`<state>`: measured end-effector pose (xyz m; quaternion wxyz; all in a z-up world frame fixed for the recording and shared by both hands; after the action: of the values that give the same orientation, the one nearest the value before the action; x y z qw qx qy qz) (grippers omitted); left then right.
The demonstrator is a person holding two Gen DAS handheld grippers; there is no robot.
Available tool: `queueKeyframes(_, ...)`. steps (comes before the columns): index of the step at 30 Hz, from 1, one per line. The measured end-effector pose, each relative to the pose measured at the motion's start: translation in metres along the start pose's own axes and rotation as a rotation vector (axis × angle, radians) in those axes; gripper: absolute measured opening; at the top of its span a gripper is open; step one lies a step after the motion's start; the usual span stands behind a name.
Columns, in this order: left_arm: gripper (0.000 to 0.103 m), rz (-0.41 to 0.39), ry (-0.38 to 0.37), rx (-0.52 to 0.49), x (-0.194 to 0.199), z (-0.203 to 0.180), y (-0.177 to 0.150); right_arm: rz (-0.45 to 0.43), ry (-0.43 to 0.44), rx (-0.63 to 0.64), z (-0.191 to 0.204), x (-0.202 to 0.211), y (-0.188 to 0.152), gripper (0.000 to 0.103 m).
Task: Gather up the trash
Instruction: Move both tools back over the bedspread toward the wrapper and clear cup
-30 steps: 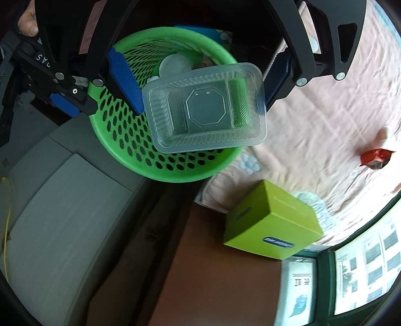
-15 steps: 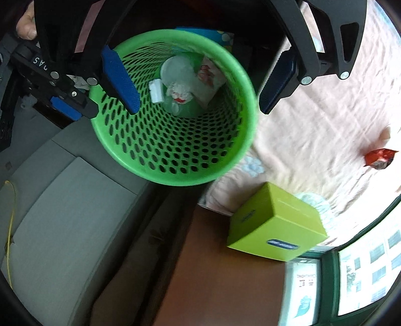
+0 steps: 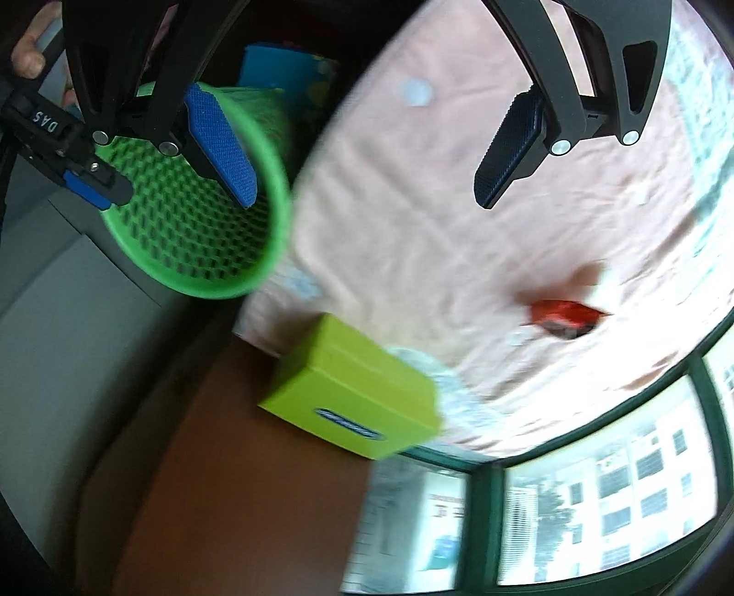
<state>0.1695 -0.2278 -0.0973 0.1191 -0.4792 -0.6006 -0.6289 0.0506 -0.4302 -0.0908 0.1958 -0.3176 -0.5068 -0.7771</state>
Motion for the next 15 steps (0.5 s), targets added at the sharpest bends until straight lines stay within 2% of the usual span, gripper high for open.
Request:
queueKeyframes(10,0.092,-0.028,0.152,0.150,0.021,0.121,-0.002,0.075,0.157,0.081,0.088,-0.052,0.012,0.079)
queueKeyframes(15,0.092,-0.042,0.198,0.222,0.029,0.166,-0.005,0.111,0.235,0.146,0.139,-0.082,0.019,0.079)
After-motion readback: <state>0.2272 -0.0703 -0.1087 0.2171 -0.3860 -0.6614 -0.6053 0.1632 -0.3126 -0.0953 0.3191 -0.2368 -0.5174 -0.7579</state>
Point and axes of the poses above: each gripper's, at about its wrist camera, not at the fingertips, and x roughly against the way its jaws point, z to its left, y to its top, the point moved 10 cm from there along -x, roughly the way its jaws point, and after that the axes turned 2 degrees about -z, right-handed, at the moved point
